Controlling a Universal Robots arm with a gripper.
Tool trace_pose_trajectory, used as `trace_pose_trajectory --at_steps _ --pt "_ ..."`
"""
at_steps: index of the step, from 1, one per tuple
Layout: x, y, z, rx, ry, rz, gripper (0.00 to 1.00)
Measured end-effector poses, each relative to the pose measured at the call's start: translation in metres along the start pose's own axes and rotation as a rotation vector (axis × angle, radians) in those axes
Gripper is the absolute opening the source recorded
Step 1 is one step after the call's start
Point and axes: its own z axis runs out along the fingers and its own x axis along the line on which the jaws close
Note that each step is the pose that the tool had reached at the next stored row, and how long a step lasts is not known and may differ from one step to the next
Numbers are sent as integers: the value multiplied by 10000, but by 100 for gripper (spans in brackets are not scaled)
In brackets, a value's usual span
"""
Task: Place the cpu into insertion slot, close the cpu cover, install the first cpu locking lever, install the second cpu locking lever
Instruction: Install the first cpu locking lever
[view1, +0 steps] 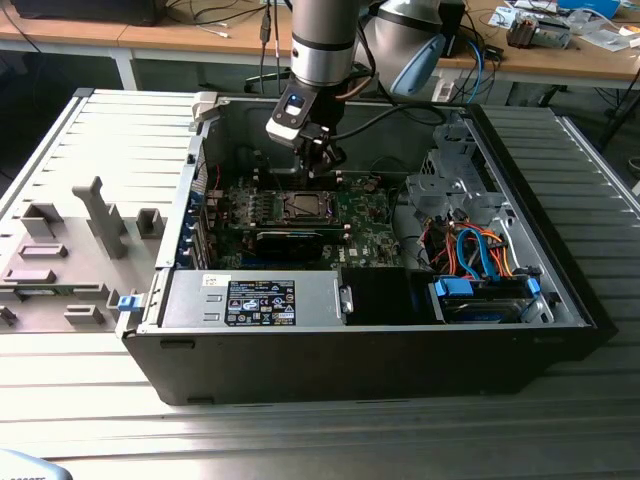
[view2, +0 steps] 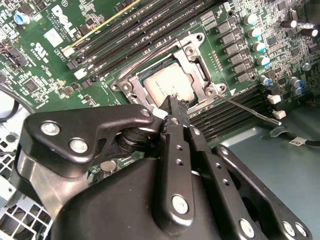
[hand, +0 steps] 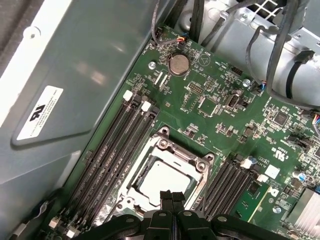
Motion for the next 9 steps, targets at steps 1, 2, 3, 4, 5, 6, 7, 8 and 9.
trace_pose_trajectory --at_steps 1,2,3,4,5,6,7,8,9 --pt "0 0 0 -1 -2 -40 11" --pt "0 0 0 -1 -4 -117 11" --pt "0 0 0 -2 -5 -147 11" --pt "0 0 0 -2 -6 -177 11" --pt "0 0 0 -4 -7 -215 11" --pt "0 0 0 -4 -8 -249 11" --pt "0 0 0 -4 -9 -279 11" --pt "0 0 0 -5 -10 -310 11" --pt "0 0 0 -7 -13 -373 11"
